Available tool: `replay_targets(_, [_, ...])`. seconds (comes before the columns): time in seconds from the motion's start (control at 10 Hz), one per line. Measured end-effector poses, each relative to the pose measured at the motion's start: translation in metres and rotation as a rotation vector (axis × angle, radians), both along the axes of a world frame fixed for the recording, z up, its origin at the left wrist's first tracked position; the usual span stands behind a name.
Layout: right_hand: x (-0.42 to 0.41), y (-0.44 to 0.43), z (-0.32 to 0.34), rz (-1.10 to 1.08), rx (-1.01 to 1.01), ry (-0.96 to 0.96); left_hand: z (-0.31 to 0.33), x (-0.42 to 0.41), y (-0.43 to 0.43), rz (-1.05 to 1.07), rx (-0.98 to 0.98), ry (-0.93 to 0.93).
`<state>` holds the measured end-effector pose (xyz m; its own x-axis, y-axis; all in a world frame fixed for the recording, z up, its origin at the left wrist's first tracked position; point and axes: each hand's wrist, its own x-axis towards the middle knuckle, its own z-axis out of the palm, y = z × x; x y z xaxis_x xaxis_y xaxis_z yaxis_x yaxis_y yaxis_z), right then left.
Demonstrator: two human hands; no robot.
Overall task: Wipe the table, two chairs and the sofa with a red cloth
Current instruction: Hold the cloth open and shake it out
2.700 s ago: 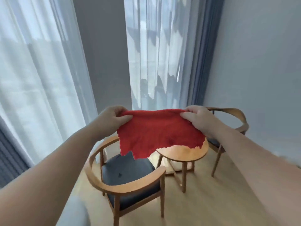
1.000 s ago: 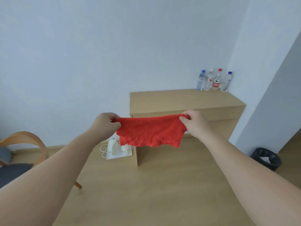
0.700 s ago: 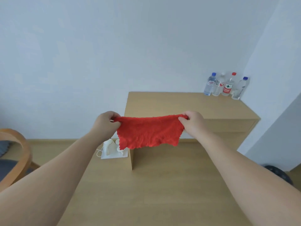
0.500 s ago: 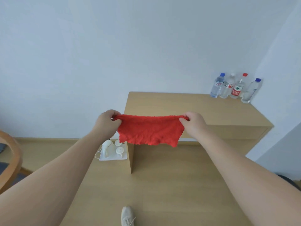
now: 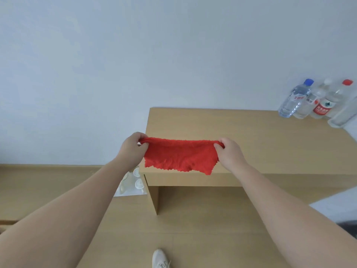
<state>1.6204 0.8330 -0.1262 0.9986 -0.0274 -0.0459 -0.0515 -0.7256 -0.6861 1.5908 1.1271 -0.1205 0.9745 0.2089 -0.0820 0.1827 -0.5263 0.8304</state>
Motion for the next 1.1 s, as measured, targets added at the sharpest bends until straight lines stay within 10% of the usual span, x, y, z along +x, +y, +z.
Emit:
replay_targets(0.7, [0.245, -0.008, -0.124, 0.276, -0.295, 0.205, -0.116, 0.216, -0.022, 0.207, 0.192, 0.265])
replay_targets(0.9, [0.228, 0.000, -0.141, 0.716, -0.400, -0.060, -0.125, 0.197, -0.041, -0.117, 0.480, 0.316])
replay_targets(1.1, [0.218, -0.006, -0.147, 0.918, -0.646, 0.156, -0.124, 0.187, -0.049, -0.245, 0.461, 0.525])
